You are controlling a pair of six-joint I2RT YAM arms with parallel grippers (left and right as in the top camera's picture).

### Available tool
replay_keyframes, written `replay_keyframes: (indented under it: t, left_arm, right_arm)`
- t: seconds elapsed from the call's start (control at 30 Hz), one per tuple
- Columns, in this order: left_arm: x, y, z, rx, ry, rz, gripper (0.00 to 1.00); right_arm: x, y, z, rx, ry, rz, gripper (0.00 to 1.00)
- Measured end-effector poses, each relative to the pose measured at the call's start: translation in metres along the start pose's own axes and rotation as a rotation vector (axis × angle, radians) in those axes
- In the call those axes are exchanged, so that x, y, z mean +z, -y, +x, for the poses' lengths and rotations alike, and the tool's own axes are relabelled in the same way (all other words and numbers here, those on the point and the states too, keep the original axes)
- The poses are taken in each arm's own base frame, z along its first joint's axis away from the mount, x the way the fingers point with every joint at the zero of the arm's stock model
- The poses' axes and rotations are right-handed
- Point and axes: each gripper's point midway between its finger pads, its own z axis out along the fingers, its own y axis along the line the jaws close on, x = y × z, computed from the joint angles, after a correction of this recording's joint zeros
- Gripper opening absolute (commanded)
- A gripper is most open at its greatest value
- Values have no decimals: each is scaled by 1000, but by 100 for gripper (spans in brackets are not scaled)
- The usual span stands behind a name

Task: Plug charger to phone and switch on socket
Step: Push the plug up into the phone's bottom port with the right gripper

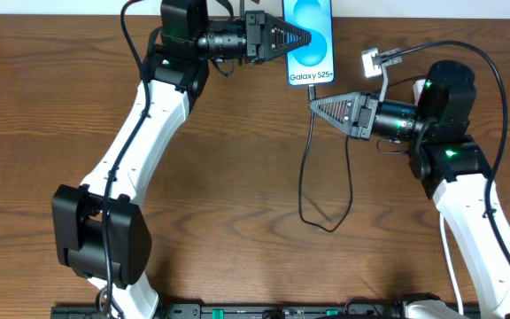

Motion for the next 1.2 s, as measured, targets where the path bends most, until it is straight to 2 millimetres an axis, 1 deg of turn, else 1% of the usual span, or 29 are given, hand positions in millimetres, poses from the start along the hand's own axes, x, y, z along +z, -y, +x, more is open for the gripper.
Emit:
replay_keyframes:
  t: [0.1, 0.4, 1.07, 1.13, 1.2]
  left_arm:
    - [0, 0, -1, 1, 3, -1, 7]
    - [-1, 0, -1, 1, 5, -2, 7]
    - [-1, 0, -1, 1, 5, -2, 7]
    - [-1, 0, -1, 1, 5, -2, 7]
    - [-1, 0, -1, 1, 5, -2, 7]
  right_arm:
    - [2, -3, -1, -4, 2, -9, 1]
    - [4, -3, -2, 4, 11, -4, 1]
    - [1, 0, -5, 5, 22, 4, 1]
    - [1, 0, -5, 5, 23, 4, 4]
    - [1, 0, -5, 8, 24, 4, 11]
